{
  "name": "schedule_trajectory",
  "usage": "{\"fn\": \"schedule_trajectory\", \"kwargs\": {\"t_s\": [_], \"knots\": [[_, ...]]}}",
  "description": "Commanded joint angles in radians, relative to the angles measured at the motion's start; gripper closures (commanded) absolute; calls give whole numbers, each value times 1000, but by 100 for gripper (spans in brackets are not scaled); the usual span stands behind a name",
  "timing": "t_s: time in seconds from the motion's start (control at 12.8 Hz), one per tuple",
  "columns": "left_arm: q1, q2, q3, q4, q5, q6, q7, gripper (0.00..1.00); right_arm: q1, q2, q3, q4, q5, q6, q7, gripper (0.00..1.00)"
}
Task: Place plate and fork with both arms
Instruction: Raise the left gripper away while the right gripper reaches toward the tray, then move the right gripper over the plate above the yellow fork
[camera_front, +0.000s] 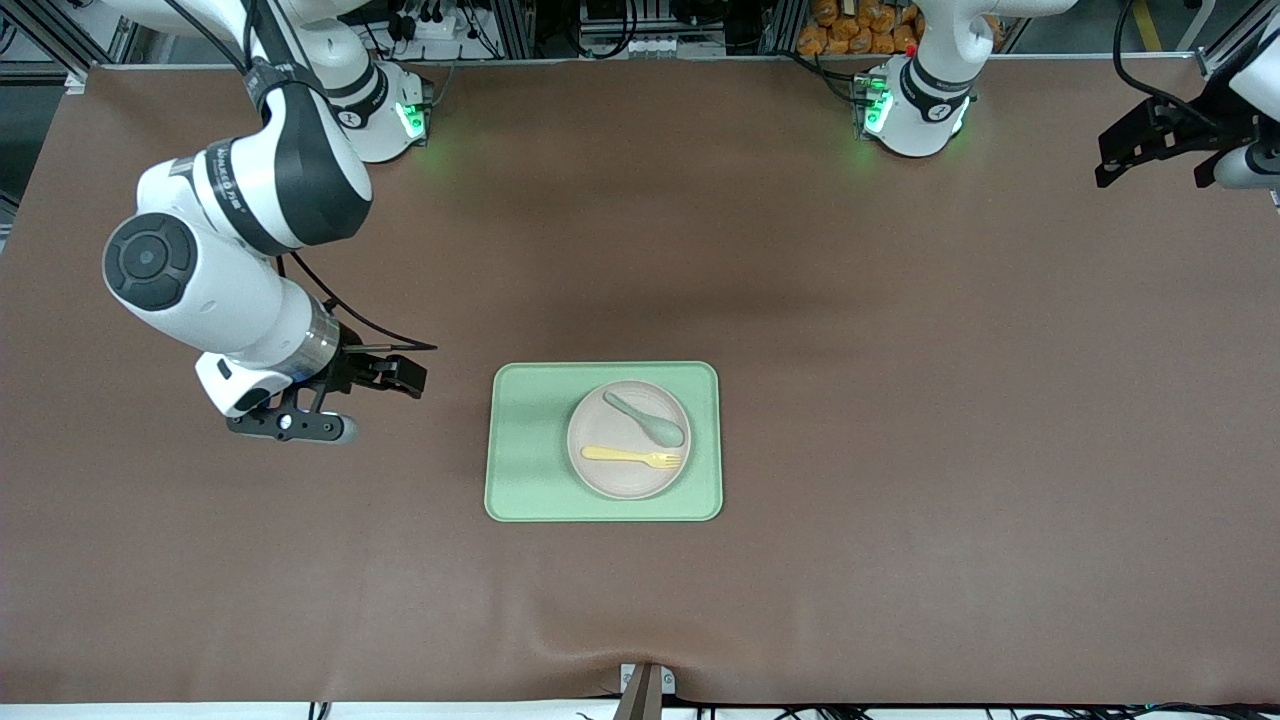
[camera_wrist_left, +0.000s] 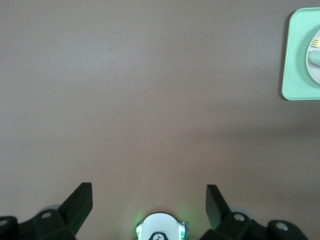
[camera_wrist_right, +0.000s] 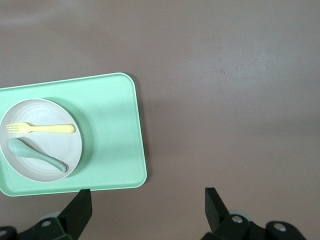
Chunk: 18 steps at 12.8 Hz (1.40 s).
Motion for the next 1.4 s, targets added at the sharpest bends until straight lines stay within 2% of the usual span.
{"fn": "schedule_trajectory", "kwargs": {"t_s": [0.0, 0.23, 0.62, 1.01, 1.33], "knots": [[-5, -13, -7, -30, 2, 31, 27, 0, 7, 29, -7, 25, 5, 17, 14, 0], [-5, 11, -4, -15, -7, 71, 28, 0, 76, 95, -8, 69, -1, 100, 61, 0], [-16, 60, -6, 28, -11, 71, 40, 0, 105, 267, -7, 232, 3, 111, 493, 0], [-29, 93, -15, 37, -29, 113, 40, 0, 101, 328, -7, 238, 8, 194, 874, 0], [-22, 90, -26, 39, -29, 113, 40, 0, 67, 334, -8, 238, 10, 191, 934, 0]]}}
